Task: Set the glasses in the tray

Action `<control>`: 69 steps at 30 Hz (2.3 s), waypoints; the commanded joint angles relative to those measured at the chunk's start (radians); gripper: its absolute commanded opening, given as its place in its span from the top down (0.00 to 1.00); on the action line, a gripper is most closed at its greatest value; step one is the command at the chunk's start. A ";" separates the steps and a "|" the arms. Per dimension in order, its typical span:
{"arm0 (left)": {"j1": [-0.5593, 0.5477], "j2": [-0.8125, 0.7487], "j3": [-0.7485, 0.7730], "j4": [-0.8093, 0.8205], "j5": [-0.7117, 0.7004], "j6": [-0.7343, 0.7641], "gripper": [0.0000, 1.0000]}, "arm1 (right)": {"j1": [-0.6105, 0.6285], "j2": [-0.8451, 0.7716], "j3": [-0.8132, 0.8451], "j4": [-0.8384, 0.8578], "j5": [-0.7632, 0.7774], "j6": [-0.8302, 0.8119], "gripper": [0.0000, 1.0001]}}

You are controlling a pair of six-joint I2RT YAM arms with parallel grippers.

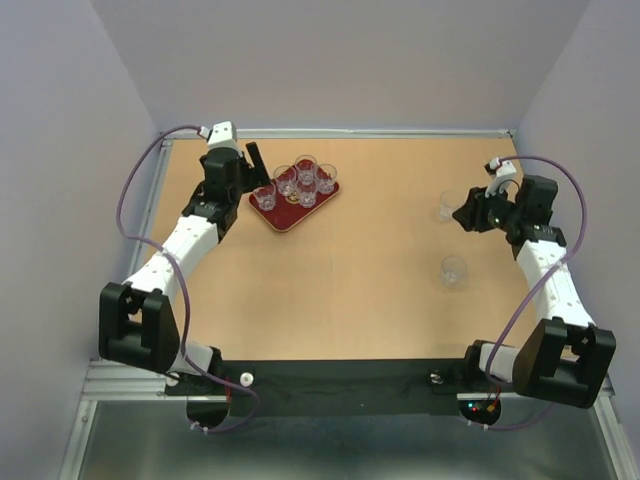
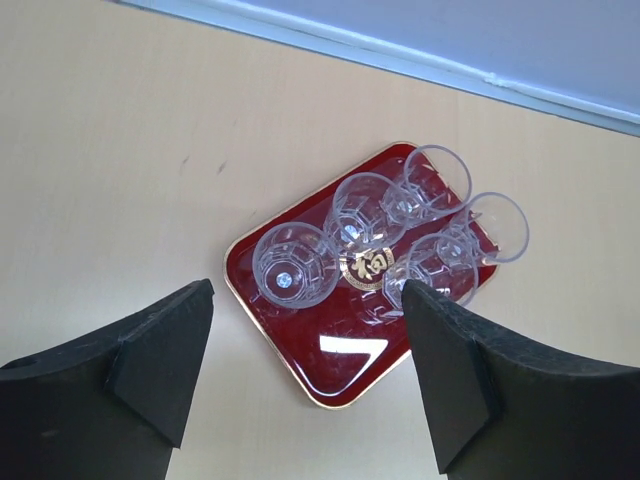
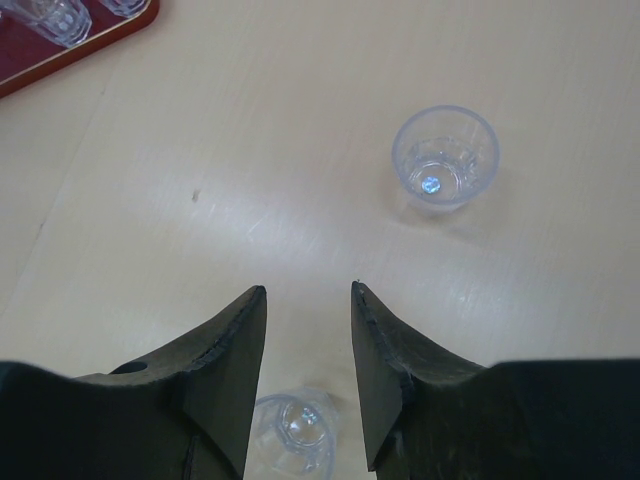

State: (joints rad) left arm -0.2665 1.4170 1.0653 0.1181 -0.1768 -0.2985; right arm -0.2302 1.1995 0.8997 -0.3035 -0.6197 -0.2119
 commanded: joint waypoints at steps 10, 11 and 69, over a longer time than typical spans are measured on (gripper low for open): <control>0.004 -0.305 -0.103 -0.031 0.068 0.165 0.10 | -0.012 -0.037 0.071 -0.022 0.012 -0.006 0.53; 0.006 -0.343 -0.129 -0.029 0.060 0.176 0.10 | -0.012 -0.026 0.080 -0.029 0.021 -0.003 0.53; 0.003 -0.613 -0.286 -0.015 0.076 0.219 0.09 | 0.029 0.617 0.502 -0.137 0.097 -0.015 1.00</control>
State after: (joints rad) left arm -0.2665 0.8333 0.7910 0.0628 -0.1055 -0.0921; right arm -0.2295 1.9045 1.3830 -0.4397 -0.4351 -0.1593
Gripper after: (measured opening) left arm 0.910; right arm 0.091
